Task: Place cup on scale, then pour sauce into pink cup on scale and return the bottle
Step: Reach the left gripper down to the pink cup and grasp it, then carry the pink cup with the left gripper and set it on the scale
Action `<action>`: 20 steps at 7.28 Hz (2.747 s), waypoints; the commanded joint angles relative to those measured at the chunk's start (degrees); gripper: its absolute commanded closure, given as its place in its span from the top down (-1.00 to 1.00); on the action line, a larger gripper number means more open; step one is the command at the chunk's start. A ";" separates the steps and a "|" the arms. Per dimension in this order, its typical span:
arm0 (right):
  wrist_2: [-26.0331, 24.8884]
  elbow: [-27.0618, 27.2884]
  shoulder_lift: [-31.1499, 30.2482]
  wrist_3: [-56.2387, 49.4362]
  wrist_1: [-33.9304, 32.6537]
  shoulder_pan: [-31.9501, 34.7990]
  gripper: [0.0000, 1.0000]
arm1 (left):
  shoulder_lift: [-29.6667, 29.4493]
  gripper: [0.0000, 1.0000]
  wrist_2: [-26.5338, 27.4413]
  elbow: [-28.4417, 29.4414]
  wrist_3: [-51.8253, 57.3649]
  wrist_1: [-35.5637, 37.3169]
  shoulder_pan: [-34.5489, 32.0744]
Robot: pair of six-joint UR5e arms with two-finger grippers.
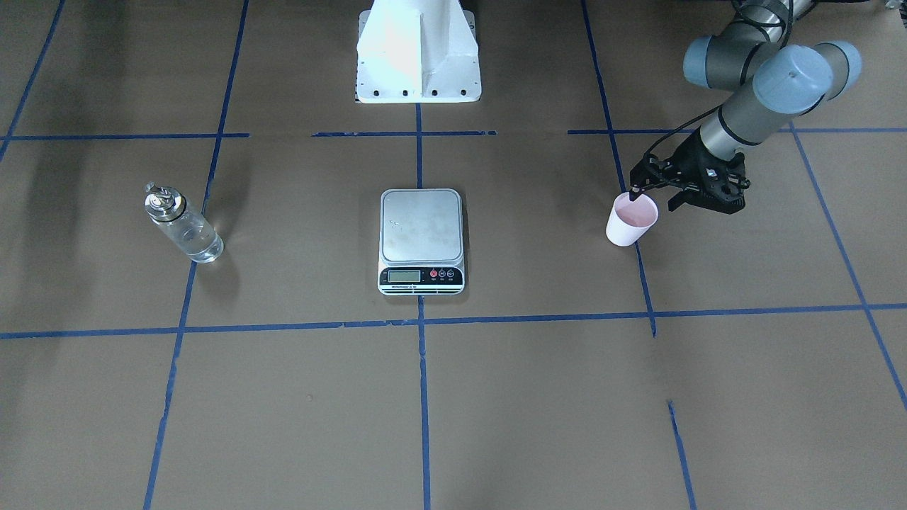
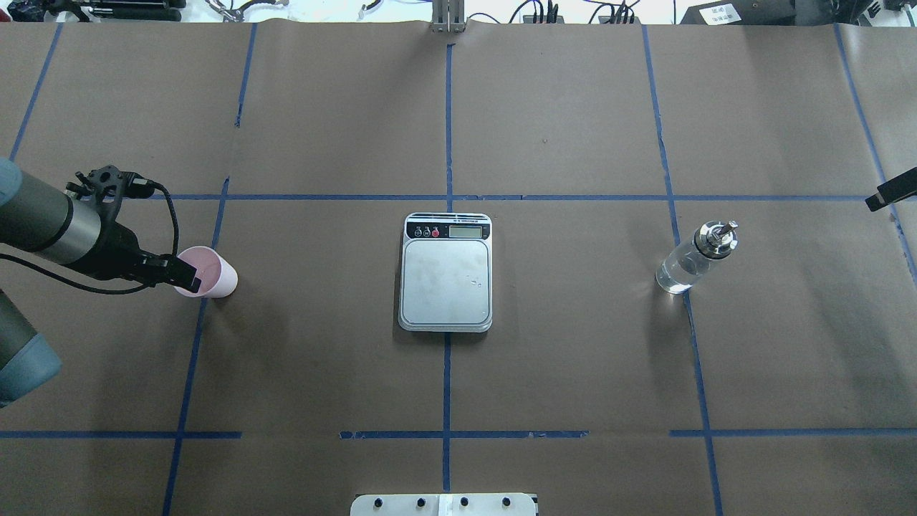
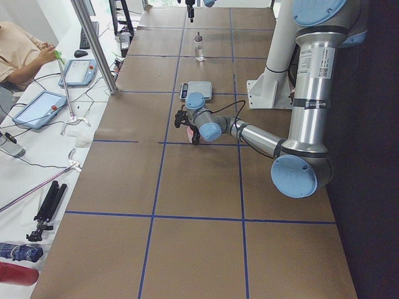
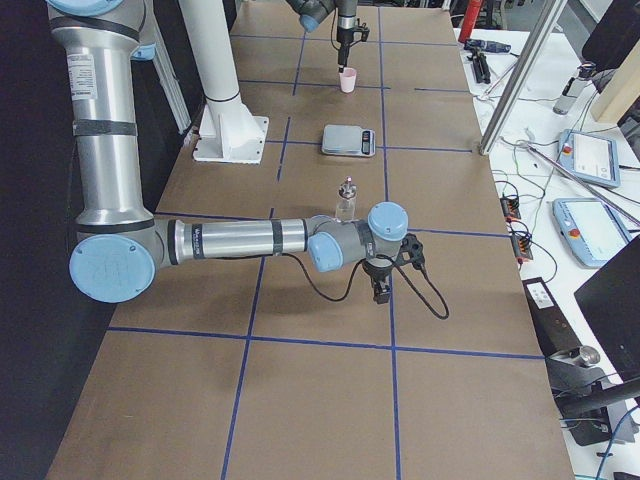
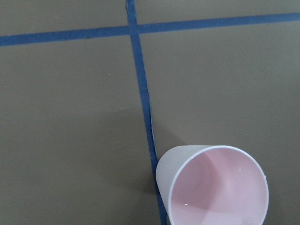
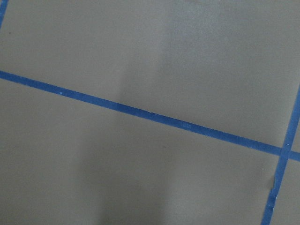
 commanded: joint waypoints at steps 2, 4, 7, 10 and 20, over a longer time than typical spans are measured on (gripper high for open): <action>-0.09 -0.50 0.06 -0.16 0.06 -0.30 1.00 | -1.29 -0.60 -0.11 0.91 0.01 0.20 0.44; -0.09 -0.50 -0.02 -0.16 0.06 -0.30 1.00 | -2.35 -1.00 -0.20 0.65 -0.08 1.42 0.35; -0.09 0.38 1.73 0.10 0.15 -0.30 1.00 | -14.41 -1.00 1.02 -3.31 -3.91 18.23 -0.09; -0.09 3.10 3.05 4.14 0.24 -1.70 1.00 | -35.42 -1.00 6.83 2.88 -15.17 32.27 5.70; -0.44 2.67 2.88 4.33 0.15 -3.46 1.00 | -43.66 -1.00 2.26 13.39 -19.86 33.51 11.16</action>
